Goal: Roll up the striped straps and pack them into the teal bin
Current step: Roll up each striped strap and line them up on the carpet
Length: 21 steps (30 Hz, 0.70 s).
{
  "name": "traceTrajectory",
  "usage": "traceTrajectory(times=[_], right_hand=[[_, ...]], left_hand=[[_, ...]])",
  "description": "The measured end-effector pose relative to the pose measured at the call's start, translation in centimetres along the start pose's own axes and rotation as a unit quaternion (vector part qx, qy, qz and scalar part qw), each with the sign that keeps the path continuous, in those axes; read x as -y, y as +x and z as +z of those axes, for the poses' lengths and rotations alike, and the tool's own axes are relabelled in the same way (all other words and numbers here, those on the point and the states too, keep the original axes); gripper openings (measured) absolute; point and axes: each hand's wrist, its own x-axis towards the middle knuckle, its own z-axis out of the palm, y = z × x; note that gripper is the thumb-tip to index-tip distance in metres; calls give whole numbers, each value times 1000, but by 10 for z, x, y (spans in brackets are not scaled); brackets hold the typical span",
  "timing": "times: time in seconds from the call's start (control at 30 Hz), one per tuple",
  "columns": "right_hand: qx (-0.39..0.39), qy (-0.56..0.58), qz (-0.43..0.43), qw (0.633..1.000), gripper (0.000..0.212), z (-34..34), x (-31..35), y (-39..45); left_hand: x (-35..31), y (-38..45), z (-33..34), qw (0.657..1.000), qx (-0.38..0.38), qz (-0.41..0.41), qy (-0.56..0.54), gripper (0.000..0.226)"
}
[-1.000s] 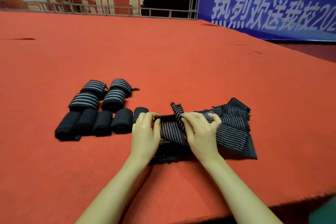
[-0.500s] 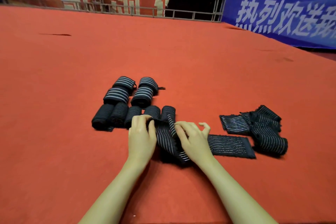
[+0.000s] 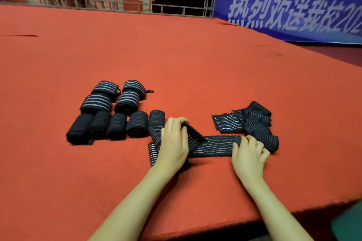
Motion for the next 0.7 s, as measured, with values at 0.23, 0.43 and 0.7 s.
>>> traceTrajectory(times=[0.23, 0.43, 0.7], right_hand=[[28, -39, 18, 999, 47, 9, -19, 2], [20, 67, -14, 997, 27, 4, -21, 1], [-21, 291, -123, 948, 21, -20, -3, 4]], left_hand=[[-6, -2, 39, 995, 78, 32, 55, 19], [-1, -5, 50, 989, 117, 43, 78, 28], [-15, -7, 55, 985, 155, 64, 33, 15]])
